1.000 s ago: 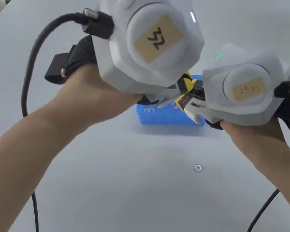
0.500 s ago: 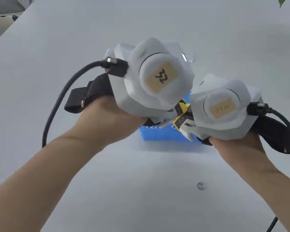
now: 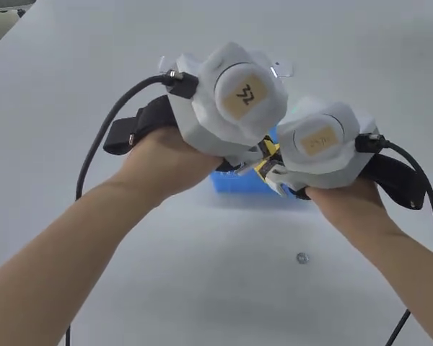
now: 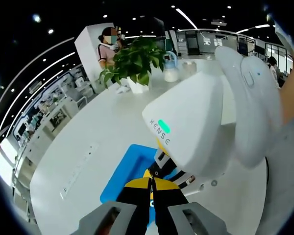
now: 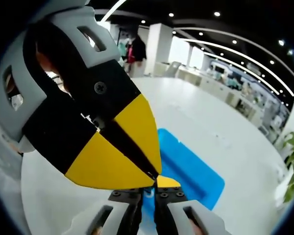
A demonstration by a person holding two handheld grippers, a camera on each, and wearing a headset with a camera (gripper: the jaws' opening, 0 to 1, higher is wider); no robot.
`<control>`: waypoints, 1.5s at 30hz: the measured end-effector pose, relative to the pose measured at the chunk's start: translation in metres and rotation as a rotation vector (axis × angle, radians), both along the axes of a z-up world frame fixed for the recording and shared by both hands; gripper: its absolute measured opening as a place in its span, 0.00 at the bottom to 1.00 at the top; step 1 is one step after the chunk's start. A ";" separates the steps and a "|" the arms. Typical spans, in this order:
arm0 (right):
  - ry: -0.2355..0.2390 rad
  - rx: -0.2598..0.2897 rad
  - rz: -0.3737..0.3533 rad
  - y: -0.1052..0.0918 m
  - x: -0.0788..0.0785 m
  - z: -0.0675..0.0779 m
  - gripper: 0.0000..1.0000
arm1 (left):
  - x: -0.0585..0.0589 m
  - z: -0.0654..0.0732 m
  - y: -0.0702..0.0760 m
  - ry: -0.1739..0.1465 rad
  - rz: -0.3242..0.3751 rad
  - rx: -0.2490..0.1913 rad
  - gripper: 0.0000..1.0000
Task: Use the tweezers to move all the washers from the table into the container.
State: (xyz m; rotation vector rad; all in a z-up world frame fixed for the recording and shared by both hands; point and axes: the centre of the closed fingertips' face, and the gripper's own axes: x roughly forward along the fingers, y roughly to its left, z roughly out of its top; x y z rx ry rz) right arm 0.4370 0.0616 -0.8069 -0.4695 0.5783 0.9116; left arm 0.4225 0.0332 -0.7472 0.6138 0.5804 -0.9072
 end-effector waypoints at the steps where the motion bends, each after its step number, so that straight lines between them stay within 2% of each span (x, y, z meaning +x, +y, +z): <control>1: 0.001 -0.002 0.001 0.000 -0.001 0.000 0.04 | -0.002 0.000 -0.001 0.002 0.000 0.002 0.00; 7: 0.001 0.011 -0.002 0.000 -0.004 -0.001 0.05 | -0.006 0.001 -0.001 0.001 0.001 0.003 0.00; 11: -0.013 0.027 -0.002 -0.001 -0.007 0.006 0.06 | -0.008 0.006 0.001 -0.005 0.006 -0.007 0.00; 16: -0.036 0.071 -0.014 -0.001 -0.013 0.026 0.07 | -0.016 0.024 0.001 -0.030 0.012 -0.033 0.00; 22: -0.082 0.125 -0.022 -0.003 -0.025 0.051 0.08 | -0.030 0.047 0.001 -0.081 0.007 -0.061 0.00; 28: -0.094 0.186 -0.052 -0.014 -0.041 0.068 0.09 | -0.050 0.064 -0.011 -0.106 -0.010 -0.103 0.00; 31: -0.080 0.202 -0.064 -0.021 -0.052 0.070 0.09 | -0.062 0.066 -0.018 -0.103 -0.032 -0.110 0.00; 33: -0.072 0.199 -0.061 -0.025 -0.059 0.067 0.10 | -0.071 0.062 -0.023 -0.089 -0.058 -0.102 0.00; 35: -0.053 0.190 -0.060 -0.030 -0.069 0.060 0.10 | -0.078 0.057 -0.028 -0.075 -0.074 -0.098 0.00; 40: 0.003 0.188 -0.076 -0.042 -0.089 0.043 0.10 | -0.097 0.041 -0.039 -0.014 -0.106 -0.108 0.00; 45: 0.051 0.180 -0.088 -0.051 -0.104 0.027 0.11 | -0.110 0.029 -0.048 0.018 -0.128 -0.099 0.00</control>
